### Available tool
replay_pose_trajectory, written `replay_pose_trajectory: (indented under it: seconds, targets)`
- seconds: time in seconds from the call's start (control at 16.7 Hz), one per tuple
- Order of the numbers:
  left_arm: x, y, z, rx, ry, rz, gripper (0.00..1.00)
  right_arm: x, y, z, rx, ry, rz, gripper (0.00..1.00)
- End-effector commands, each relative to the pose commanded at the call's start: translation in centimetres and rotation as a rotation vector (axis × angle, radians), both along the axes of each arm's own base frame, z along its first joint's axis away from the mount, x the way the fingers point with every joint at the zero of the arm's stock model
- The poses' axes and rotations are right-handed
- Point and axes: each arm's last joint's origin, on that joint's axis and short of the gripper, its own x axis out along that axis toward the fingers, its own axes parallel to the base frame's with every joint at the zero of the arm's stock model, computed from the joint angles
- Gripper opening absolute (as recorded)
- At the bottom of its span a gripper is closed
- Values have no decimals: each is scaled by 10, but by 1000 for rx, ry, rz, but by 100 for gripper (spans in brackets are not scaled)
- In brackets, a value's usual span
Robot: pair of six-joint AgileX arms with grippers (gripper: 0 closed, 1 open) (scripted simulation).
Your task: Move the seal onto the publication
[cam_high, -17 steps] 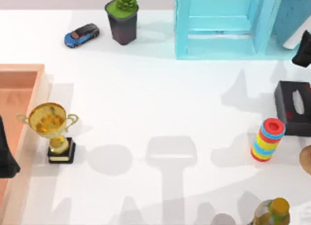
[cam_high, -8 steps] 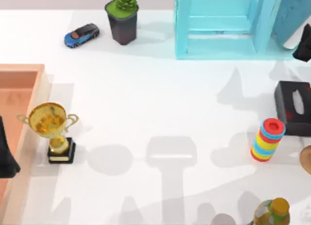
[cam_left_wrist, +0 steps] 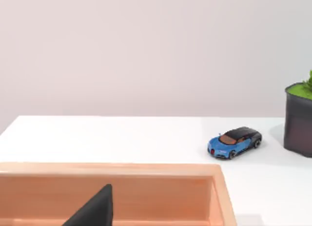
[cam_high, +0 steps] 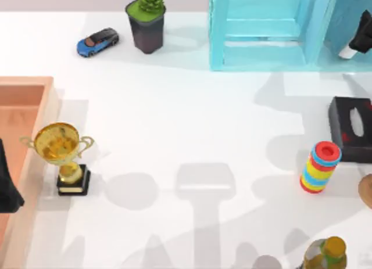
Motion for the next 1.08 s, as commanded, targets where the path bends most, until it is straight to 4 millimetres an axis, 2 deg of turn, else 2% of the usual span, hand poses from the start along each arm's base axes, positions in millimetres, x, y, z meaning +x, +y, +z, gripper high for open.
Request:
replay_pose_trajectory:
  seconds: [0.48, 0.66, 0.9, 1.08]
  targets:
    - [0, 0, 0, 0, 0, 0, 100, 51, 5, -19, 0, 2, 1, 100]
    - [0, 0, 0, 0, 0, 0, 100, 58, 7, -25, 0, 2, 1, 100]
    - [0, 0, 0, 0, 0, 0, 100, 59, 7, -25, 0, 2, 1, 100]
    - [0, 0, 0, 0, 0, 0, 100, 59, 7, -25, 0, 2, 1, 77]
